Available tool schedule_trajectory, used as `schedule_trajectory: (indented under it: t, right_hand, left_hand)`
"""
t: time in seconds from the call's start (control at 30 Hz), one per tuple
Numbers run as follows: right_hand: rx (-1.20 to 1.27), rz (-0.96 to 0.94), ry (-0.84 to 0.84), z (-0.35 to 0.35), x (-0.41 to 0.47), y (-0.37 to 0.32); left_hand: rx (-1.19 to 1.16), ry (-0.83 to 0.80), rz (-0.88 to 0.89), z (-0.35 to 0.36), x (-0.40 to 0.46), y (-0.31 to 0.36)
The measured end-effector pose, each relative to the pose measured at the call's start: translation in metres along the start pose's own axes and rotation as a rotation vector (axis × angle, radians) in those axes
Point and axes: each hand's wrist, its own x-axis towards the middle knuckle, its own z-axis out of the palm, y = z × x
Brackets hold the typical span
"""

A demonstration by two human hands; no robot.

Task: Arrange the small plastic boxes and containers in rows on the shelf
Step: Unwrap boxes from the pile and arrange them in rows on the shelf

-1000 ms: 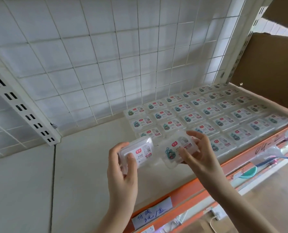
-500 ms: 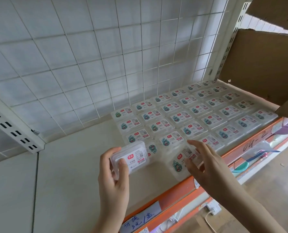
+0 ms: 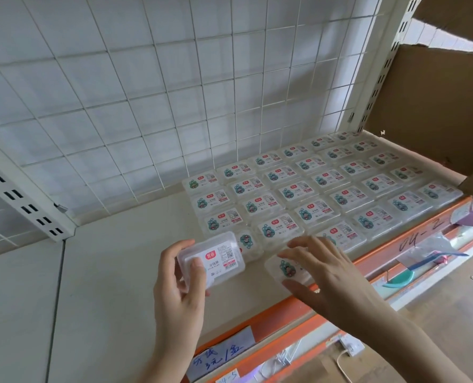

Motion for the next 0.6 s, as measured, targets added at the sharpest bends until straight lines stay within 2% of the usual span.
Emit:
schedule_trajectory:
  t: [0.07, 0.27, 0.37, 0.6]
  right_hand:
    - [-0.064, -0.054, -0.03, 0.002, 0.0, 0.002]
    - [-0.152, 0.011, 0.022, 0.003, 0.004, 0.003]
    - [-0.138, 0.006, 0.05, 0.005, 0.004, 0.004]
    - [-0.076, -0.073, 0.046, 0.007, 0.005, 0.018]
  left_hand:
    - [0.016, -0.008, -0.015, -0.001, -0.002, 0.003]
    - [0.064, -0.116, -0.17, -0.001, -0.012, 0.006]
    - [0.178, -0.187, -0.206, 0.001, -0.018, 0.0]
    - [0.742, -0.127, 0.169, 0.017, -0.03, -0.015]
